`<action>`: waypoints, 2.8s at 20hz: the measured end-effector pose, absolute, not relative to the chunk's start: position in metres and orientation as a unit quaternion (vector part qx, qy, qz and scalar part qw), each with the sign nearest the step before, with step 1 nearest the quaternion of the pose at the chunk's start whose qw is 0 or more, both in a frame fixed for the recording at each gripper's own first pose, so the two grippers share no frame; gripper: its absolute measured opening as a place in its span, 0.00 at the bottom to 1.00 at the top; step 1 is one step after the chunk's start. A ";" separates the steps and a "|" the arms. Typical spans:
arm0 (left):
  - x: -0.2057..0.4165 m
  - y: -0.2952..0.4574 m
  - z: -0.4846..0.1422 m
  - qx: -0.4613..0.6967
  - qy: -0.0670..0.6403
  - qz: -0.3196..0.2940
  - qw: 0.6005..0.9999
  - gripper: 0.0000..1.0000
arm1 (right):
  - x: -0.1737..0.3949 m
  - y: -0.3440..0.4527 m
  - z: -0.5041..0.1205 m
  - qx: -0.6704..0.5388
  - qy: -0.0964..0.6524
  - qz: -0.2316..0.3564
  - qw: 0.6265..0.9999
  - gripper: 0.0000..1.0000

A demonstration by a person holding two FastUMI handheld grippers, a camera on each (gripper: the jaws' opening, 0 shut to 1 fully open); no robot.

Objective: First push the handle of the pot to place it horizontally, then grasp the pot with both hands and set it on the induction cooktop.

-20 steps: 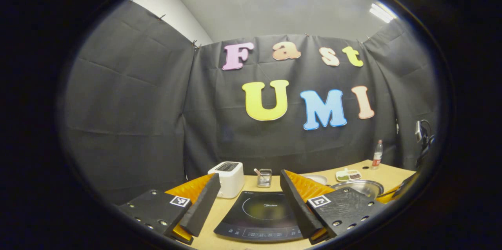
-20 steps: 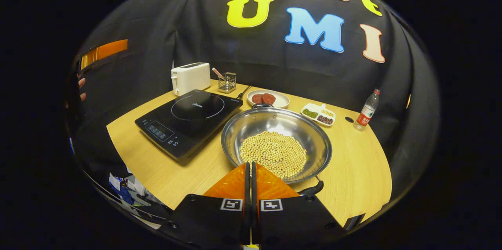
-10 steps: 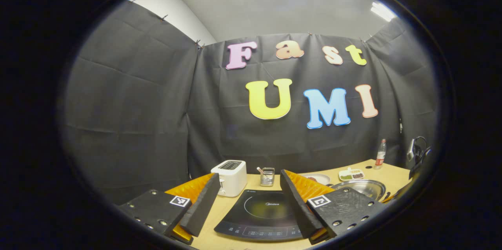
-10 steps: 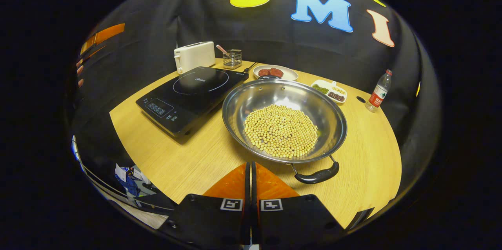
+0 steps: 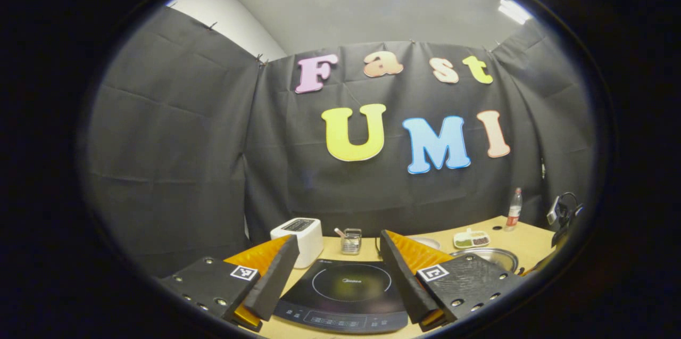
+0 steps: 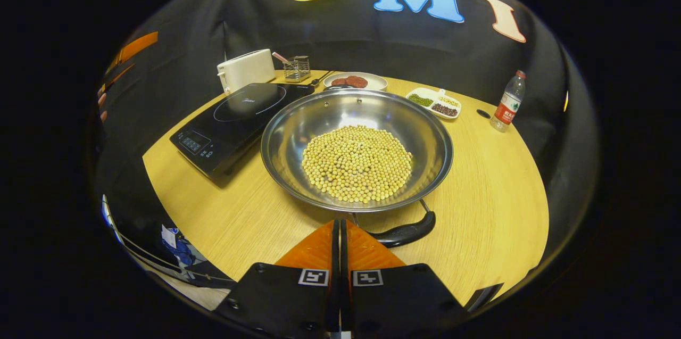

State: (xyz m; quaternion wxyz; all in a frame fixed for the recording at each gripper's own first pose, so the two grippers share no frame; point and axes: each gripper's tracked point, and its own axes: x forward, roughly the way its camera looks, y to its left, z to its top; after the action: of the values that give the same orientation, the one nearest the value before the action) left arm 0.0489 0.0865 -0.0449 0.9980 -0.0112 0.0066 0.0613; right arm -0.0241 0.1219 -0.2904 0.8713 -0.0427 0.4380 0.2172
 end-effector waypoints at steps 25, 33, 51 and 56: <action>0.108 -0.019 -0.056 -0.008 0.030 0.038 0.999 0.89 | 0.042 0.025 -0.304 -0.054 0.443 0.181 0.877 0.02; 0.113 -0.045 -0.070 -0.007 0.045 0.040 0.998 0.89 | 0.072 0.000 -0.310 -0.049 0.435 0.168 0.883 0.01; 0.127 -0.070 -0.092 0.004 0.065 0.034 0.997 0.89 | 0.122 -0.027 -0.295 -0.007 0.395 0.115 0.911 0.03; 0.137 -0.077 -0.099 -0.005 0.066 0.016 0.998 0.90 | 0.125 -0.023 -0.251 0.016 0.335 0.106 0.936 0.36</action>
State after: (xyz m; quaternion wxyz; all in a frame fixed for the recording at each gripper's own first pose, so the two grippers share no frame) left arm 0.1372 -0.0765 -0.0992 0.9977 -0.0050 0.0664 0.0158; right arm 0.1248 -0.0235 -0.2506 0.9360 0.0155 0.3355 0.1058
